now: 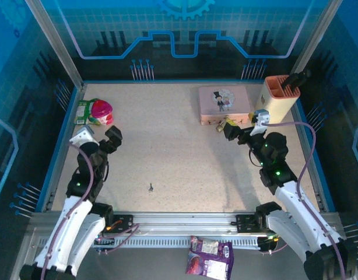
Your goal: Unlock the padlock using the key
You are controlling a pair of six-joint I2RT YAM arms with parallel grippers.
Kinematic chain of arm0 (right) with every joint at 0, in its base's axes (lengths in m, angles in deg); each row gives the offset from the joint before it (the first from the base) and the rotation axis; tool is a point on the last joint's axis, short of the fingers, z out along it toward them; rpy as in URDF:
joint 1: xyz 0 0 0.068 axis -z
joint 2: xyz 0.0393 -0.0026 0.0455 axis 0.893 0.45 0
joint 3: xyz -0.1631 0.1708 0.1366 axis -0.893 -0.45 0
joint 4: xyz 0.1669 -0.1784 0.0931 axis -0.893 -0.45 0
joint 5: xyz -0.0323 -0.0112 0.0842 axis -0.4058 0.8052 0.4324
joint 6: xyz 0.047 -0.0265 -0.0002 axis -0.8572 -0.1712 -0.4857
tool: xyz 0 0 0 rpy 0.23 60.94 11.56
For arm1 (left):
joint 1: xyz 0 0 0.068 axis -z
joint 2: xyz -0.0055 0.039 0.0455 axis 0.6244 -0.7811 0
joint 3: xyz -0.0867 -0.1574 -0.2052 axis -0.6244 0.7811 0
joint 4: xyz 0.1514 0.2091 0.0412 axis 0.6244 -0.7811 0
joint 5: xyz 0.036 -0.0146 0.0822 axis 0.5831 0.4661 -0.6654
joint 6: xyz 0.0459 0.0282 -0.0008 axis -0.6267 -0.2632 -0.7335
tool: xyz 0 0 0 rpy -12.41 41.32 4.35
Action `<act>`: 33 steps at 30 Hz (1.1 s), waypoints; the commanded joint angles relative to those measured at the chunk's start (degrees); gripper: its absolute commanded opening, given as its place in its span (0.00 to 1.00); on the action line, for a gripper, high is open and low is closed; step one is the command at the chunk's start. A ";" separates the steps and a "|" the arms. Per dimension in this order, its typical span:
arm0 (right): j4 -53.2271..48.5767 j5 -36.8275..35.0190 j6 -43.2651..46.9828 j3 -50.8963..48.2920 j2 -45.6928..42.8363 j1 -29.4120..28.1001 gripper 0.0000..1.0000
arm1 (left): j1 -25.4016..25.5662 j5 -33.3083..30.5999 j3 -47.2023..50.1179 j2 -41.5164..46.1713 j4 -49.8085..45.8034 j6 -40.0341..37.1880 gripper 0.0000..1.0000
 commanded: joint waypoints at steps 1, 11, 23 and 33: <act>-11.17 11.26 -5.47 1.74 -0.66 -0.29 1.00 | 0.03 6.22 0.34 6.13 -10.88 5.24 0.99; -20.80 -9.66 -10.95 7.39 5.83 -31.90 1.00 | 0.05 13.36 8.06 11.95 -10.64 2.48 0.99; -36.96 -7.54 -27.31 29.45 43.55 -51.88 0.94 | 0.04 1.23 10.41 30.12 -21.92 0.01 0.99; -48.39 -1.84 -29.25 45.64 62.35 -52.18 0.73 | 0.05 -1.70 9.53 30.22 -25.26 3.86 0.99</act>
